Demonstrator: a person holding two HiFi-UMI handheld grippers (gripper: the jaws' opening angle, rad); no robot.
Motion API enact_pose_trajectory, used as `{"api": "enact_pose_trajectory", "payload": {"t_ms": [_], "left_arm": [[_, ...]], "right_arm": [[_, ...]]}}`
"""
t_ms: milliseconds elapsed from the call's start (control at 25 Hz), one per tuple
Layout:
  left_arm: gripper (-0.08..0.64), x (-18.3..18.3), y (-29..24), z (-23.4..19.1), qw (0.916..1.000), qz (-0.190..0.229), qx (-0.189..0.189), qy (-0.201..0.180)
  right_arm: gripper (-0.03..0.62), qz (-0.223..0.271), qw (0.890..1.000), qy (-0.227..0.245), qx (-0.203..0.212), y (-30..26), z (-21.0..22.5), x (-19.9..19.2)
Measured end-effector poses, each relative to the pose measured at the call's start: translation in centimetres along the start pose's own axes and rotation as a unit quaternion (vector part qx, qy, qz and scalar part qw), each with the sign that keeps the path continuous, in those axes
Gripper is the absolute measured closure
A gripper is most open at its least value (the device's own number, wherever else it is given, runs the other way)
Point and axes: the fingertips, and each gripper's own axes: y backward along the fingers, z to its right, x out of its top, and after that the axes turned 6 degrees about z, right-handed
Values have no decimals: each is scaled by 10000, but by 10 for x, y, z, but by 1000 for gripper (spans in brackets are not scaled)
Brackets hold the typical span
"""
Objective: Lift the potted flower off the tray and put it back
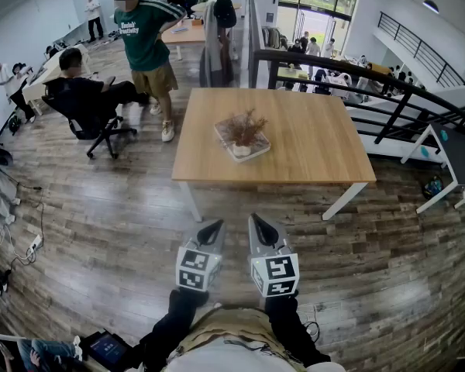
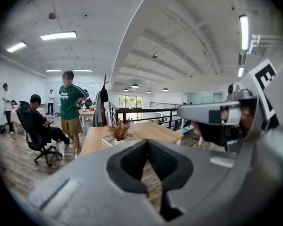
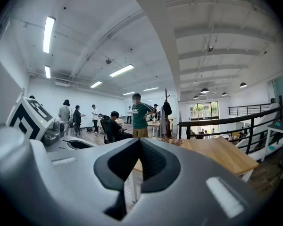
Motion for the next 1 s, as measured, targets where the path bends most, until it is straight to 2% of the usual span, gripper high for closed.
{"api": "enact_pose_trajectory", "payload": {"t_ms": [280, 480, 1000], "left_arm": [[557, 1, 2, 0, 10000, -30, -37, 77], [557, -7, 8, -6, 9999, -44, -14, 151], [557, -32, 30, -34, 9994, -126, 19, 306]], "right_arm": [[589, -65, 10000, 33, 30, -2, -5, -4], [589, -117, 9994, 312, 56, -6, -16, -7], [588, -289, 9989, 326, 186, -22, -54, -26]]}}
